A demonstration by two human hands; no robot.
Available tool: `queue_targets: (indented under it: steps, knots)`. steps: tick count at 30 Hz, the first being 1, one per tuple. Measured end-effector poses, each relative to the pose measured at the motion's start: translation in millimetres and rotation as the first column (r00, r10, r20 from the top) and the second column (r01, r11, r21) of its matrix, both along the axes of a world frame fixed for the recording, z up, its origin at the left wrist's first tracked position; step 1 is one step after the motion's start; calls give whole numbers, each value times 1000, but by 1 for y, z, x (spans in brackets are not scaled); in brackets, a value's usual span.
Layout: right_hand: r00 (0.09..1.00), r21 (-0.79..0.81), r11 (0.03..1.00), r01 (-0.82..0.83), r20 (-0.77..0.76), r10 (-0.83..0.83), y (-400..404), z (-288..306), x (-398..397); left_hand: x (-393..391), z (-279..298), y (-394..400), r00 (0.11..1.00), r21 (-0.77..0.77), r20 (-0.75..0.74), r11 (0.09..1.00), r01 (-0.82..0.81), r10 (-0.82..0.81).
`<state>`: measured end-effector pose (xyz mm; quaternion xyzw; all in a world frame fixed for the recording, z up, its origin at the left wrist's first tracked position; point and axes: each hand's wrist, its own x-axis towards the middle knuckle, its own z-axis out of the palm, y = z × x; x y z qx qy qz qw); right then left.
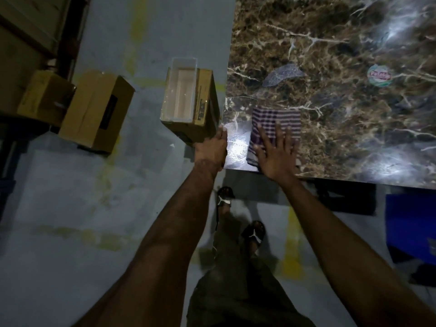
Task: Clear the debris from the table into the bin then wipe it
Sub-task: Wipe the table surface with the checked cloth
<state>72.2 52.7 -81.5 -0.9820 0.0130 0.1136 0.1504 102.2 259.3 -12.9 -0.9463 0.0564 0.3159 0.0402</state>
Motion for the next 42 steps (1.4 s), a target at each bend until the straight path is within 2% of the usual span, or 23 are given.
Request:
queue_targets:
  steps: [2,4,6,8,11,15,17,21,25,30,32,34,37,42]
  knots:
    - [1000,-6,1000,12,2,-12,35,1,6,-1,3,-1,1000,-23,16,1000,-6,7]
    - [992,0,992,-124,11,124,58,2,-4,-2,5,0,1000,-48,24,999,-6,7]
    - [973,22,972,-232,23,231,54,3,-26,-3,5,3,1000,-78,15,997,-16,17]
    - [967,3,967,-256,16,256,31,3,-42,-3,4,6,999,-92,0,994,-53,53]
    - [984,-39,984,-175,11,176,-2,1,-35,1,1,10,999,-98,1,994,-51,51]
    - [1000,-21,1000,-14,25,15,24,-3,4,-1,-1,11,998,-100,15,994,-52,54]
    - [998,-36,998,-53,26,54,45,-3,3,-2,-1,8,995,-126,43,989,-79,85]
    - [964,-11,965,-263,32,263,30,1,-40,-4,6,2,997,-101,51,993,-54,59]
    - [984,-42,983,-179,-13,178,-9,5,-49,0,0,5,999,-69,39,997,-26,29]
    - [998,-3,998,-55,-15,55,27,-3,-2,-1,2,3,998,-74,57,997,-30,34]
    - [996,-2,996,-84,1,84,44,-4,-4,-2,-3,3,996,-87,65,995,-55,60]
    - [978,-14,978,-209,21,210,46,-1,-25,-4,-7,4,992,-138,76,987,-85,97]
    - [955,-32,955,-295,-1,296,15,3,-50,-3,-8,5,995,-137,58,988,-74,83]
    - [989,-17,991,-135,-55,134,-18,5,-29,-1,-8,4,997,-98,67,995,-28,35]
